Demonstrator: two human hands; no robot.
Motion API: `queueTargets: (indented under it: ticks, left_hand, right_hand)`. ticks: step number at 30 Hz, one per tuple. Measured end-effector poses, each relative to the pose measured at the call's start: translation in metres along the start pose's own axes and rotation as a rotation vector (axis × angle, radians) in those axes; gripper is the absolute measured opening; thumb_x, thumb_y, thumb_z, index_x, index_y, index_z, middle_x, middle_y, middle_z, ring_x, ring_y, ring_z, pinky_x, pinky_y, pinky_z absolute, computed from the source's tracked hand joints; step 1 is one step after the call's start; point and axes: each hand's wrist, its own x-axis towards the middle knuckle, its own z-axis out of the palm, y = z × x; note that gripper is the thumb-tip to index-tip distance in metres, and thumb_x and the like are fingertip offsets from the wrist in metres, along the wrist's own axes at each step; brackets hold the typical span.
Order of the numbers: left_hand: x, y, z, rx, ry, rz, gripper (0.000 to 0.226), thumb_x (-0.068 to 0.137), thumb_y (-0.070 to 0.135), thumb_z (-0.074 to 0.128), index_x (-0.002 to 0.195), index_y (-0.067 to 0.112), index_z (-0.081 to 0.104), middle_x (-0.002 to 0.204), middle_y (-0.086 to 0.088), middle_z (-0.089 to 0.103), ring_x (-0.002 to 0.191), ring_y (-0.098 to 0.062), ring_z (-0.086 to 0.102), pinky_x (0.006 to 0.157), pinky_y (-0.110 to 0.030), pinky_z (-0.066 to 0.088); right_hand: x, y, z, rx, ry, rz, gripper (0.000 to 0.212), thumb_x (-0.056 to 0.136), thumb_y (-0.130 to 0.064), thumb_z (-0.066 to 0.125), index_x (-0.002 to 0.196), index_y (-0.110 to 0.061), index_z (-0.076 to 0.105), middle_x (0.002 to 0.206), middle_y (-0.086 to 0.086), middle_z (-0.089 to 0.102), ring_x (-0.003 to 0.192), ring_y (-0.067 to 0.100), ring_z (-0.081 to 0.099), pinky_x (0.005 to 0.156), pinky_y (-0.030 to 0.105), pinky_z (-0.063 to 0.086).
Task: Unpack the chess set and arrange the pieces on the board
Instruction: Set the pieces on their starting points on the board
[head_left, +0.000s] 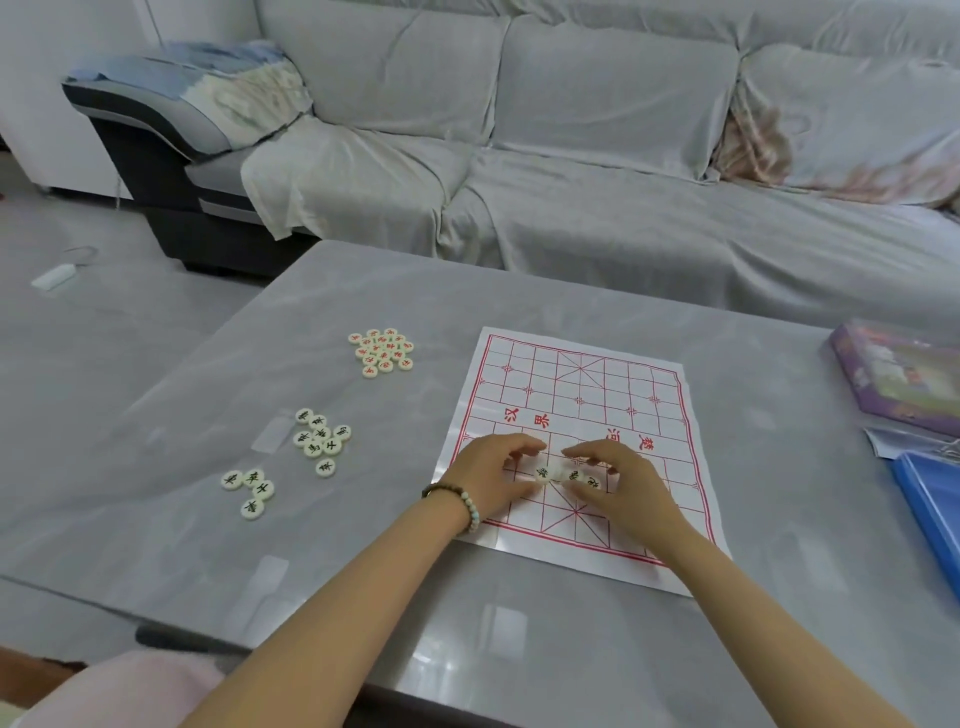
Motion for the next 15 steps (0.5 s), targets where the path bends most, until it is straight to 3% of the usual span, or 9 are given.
queueTargets:
  ticks: [3,7,11,15]
  left_hand:
    - [-0.006,-0.004,-0.004,0.02,0.011,0.005,0.047,0.079,0.023,0.07,0.123,0.025,0.055,0.118,0.006,0.06,0.103,-0.007,0.053,0.097,-0.024,0.044]
    - [-0.011,-0.009,-0.005,0.087,0.023,0.018,0.043,0.081,0.028,0.068,0.122,0.028,0.056,0.119,0.007,0.057,0.106,-0.008,0.052,0.099,-0.027,0.043]
    - [-0.013,-0.01,-0.005,0.092,0.045,0.007,0.039,0.083,0.03,0.066,0.121,0.03,0.056,0.121,0.007,0.057,0.11,-0.009,0.052,0.099,-0.025,0.042]
    - [-0.019,-0.011,-0.014,0.106,0.057,0.008,0.039,0.084,0.032,0.064,0.122,0.03,0.055,0.125,0.007,0.055,0.116,-0.01,0.049,0.101,-0.026,0.04]
  right_hand:
    - [0.003,-0.004,0.005,-0.062,-0.003,0.005,0.027,0.08,-0.032,0.07,0.107,-0.031,0.066,0.1,-0.015,0.06,0.095,0.006,0.053,0.082,0.018,0.04]
    - [0.003,-0.006,0.009,-0.074,0.055,-0.002,0.017,0.077,-0.032,0.073,0.093,-0.032,0.07,0.085,-0.022,0.06,0.088,0.004,0.055,0.087,0.028,0.045]
    - [0.003,-0.008,0.01,-0.13,0.087,-0.066,0.013,0.077,-0.034,0.073,0.088,-0.027,0.069,0.083,-0.022,0.06,0.086,0.002,0.049,0.087,0.02,0.022]
    - [0.003,-0.007,0.012,-0.106,0.111,-0.049,0.012,0.075,-0.033,0.075,0.083,-0.025,0.069,0.085,-0.018,0.063,0.088,0.003,0.046,0.096,0.025,0.025]
